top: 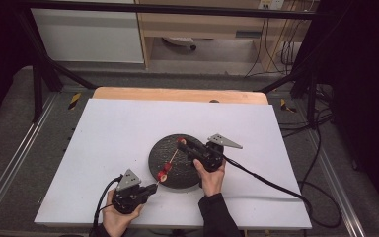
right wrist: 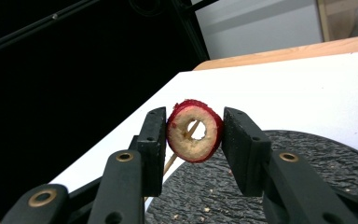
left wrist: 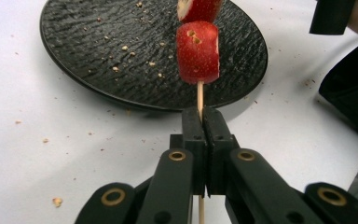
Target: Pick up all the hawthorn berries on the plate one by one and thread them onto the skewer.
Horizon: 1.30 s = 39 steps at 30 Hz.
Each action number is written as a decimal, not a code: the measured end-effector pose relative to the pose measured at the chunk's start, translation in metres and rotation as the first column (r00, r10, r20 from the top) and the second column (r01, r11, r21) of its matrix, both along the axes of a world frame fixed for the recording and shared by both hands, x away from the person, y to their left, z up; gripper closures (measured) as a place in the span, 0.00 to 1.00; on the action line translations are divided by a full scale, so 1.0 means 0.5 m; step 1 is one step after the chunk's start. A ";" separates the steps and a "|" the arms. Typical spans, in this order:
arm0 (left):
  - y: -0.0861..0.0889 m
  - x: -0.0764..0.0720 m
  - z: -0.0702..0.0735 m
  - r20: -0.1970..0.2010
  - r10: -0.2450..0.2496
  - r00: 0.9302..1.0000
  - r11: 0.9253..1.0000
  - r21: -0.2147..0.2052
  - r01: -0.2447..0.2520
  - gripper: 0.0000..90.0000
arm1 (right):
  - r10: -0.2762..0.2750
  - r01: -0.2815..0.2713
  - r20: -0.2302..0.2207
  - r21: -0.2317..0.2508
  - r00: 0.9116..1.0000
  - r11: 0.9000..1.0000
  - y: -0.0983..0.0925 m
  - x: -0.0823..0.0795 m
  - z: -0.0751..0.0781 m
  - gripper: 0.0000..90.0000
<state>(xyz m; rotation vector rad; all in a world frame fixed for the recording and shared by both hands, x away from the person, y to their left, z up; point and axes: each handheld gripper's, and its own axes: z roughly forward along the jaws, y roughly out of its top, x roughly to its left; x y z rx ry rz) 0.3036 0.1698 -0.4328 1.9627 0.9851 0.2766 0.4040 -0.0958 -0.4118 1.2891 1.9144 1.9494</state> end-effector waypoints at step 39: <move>0.007 -0.009 -0.007 0.086 -0.009 0.996 0.998 0.069 0.003 0.99 | 0.040 0.007 -0.243 0.190 0.969 0.982 -0.019 0.014 -0.002 0.69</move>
